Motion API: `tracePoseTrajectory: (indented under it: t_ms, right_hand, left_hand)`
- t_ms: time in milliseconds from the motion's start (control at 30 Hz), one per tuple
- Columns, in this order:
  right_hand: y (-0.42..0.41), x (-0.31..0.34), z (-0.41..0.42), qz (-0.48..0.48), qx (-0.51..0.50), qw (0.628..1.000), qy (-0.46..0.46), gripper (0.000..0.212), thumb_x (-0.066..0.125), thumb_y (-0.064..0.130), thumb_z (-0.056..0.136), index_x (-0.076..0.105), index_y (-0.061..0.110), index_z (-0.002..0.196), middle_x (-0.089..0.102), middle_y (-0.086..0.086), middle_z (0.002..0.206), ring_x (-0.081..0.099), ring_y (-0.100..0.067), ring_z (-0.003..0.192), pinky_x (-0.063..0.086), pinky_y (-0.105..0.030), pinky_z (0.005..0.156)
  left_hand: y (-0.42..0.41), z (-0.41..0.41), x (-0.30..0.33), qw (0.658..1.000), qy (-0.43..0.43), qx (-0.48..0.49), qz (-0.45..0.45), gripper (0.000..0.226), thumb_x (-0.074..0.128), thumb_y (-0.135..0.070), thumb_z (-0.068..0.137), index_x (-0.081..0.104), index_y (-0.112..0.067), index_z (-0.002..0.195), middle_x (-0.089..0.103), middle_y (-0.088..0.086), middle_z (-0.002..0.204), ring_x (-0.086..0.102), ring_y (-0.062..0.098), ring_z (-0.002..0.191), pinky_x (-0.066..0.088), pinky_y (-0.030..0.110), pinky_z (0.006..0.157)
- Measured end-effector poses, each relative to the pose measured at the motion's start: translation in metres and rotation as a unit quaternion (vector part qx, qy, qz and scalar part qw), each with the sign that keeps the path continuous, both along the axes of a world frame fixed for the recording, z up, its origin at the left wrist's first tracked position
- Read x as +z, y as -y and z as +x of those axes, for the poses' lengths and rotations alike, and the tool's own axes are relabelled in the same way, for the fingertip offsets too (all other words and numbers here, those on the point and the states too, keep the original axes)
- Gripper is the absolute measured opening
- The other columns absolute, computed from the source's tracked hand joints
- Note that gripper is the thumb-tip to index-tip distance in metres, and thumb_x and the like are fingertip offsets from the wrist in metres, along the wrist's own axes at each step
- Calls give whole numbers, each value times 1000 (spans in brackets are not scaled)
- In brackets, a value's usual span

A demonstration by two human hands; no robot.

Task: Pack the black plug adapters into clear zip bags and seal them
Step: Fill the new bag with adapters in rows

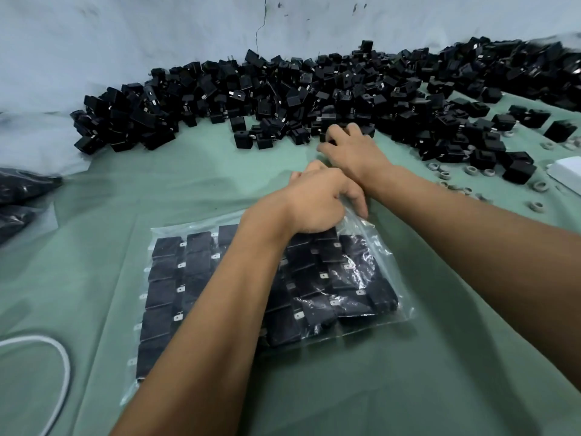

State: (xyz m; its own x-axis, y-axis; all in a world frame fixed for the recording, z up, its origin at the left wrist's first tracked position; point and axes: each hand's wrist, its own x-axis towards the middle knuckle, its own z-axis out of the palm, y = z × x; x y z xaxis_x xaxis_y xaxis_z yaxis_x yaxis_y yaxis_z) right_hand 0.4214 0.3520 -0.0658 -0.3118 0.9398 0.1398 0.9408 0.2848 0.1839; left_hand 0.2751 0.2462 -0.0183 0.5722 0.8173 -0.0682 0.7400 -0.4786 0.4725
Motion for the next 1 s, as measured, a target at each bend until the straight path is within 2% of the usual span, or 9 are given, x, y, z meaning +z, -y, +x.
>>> tracePoseTrajectory:
  t_ms: [67,200,300,367,500,567,700,867,1000]
  right_hand:
    - [13,-6,9,29,-18,997,-64,27,53,18,103,65,5,124,42,-16,134,41,-35,114,46,-43,91]
    - [50,-6,23,31,-74,954,-288,29,64,17,98,69,12,126,53,-14,122,55,-31,104,46,-36,89]
    - [77,-5,35,32,-99,938,-332,30,75,34,91,74,21,118,68,-4,103,63,-21,94,47,-30,83]
    - [94,-6,38,25,-106,933,-343,29,77,38,89,72,25,114,63,0,99,61,-19,91,46,-31,80]
    - [117,-6,46,5,-39,924,-379,29,81,30,87,73,19,113,67,5,100,62,-15,84,53,-34,84]
    - [122,-2,54,-80,-17,881,-466,31,85,22,84,74,19,113,73,6,93,67,-12,76,55,-31,76]
    - [127,4,66,-249,20,790,-560,36,84,10,82,75,17,116,74,-20,87,60,-25,66,49,-37,64]
    - [133,5,53,-297,57,746,-593,32,82,6,82,75,9,112,69,-27,87,57,-28,73,47,-32,62]
    - [134,6,49,-296,54,744,-597,37,83,15,79,74,9,114,67,-35,97,56,-27,76,43,-32,63]
  left_hand:
    - [0,0,-1,1000,-5,-2,2,60,42,11,80,67,-43,81,58,-3,124,34,22,122,23,40,104]
    - [-4,-5,-3,1000,4,-9,20,52,44,11,81,68,-35,83,58,-7,123,33,21,123,27,40,106]
    - [-7,-8,-3,999,14,-11,30,46,51,7,84,69,-36,81,58,-7,122,33,21,124,30,47,113]
    - [-9,-10,-2,999,21,-14,23,44,53,4,86,69,-36,83,57,-6,121,33,21,126,30,48,114]
    - [-12,-16,-3,999,34,-26,32,30,66,-7,92,74,-36,90,58,-5,122,34,18,126,30,40,112]
    - [-12,-17,-3,998,41,-24,46,24,71,-12,92,75,-36,91,59,-5,122,36,18,127,30,37,110]
    - [-12,-17,-2,997,45,-22,60,20,76,-13,88,78,-33,90,61,-4,123,45,19,128,35,42,112]
    - [-11,-18,3,996,72,-13,49,18,79,-11,86,79,-28,89,62,-4,124,52,15,124,40,42,111]
    - [-11,-20,5,995,94,-8,44,17,78,-12,88,78,-26,97,64,-6,119,57,12,117,45,35,104]
